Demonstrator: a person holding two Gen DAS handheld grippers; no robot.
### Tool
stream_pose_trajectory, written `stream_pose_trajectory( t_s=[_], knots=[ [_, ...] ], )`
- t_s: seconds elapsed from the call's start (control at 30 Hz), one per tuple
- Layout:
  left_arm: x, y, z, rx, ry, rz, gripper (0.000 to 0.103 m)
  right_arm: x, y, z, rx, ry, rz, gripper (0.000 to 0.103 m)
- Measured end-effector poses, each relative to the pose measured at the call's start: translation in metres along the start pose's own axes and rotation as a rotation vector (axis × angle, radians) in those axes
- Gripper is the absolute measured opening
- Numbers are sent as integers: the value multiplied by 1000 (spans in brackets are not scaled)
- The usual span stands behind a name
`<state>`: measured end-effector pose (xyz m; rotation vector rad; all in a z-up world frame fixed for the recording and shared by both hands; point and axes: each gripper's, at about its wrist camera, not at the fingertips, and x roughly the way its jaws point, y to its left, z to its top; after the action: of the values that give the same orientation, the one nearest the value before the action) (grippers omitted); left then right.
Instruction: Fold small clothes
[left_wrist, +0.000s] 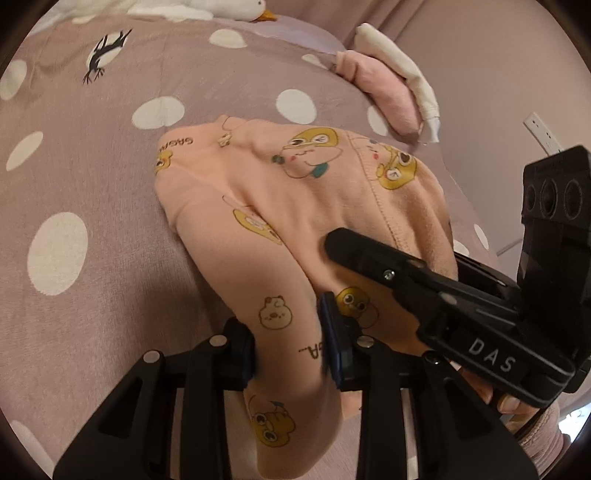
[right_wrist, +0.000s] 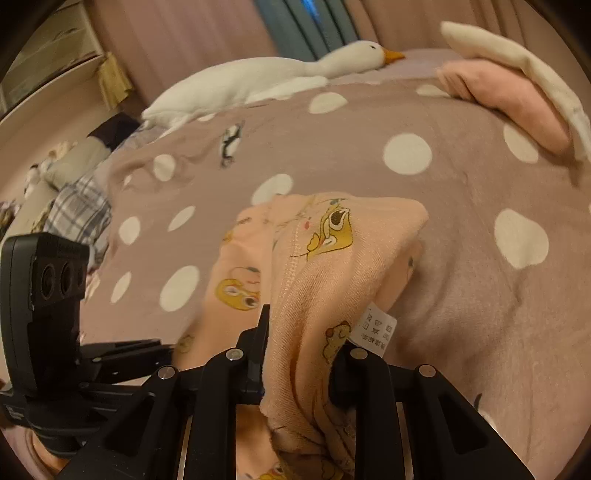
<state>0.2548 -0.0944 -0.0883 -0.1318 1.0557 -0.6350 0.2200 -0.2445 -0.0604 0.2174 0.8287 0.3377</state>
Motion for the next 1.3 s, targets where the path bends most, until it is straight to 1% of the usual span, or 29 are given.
stream_pose_trajectory(
  t_s=[0.23,0.47,0.67,0.77,0.97,1.3],
  knots=[
    [-21,-2,-12,-6,-12,-39,30,-24,10,-11,4,-23,21,24],
    [-49,-18,-44,9,-19,-60,30,-57,26,-34,2,-47,49,24],
    [-71,-31,-74,24,-17,-56,30,-81,43,-56,1,-52,56,24],
    [-81,-37,-87,34,-16,-39,30,-93,52,-67,2,-55,65,24],
    [-101,-44,-116,21,-19,-29,30,-108,69,-88,0,-53,79,24],
    [-133,-60,-158,33,-45,-12,30,-137,93,-118,-14,-67,105,24]
  ],
)
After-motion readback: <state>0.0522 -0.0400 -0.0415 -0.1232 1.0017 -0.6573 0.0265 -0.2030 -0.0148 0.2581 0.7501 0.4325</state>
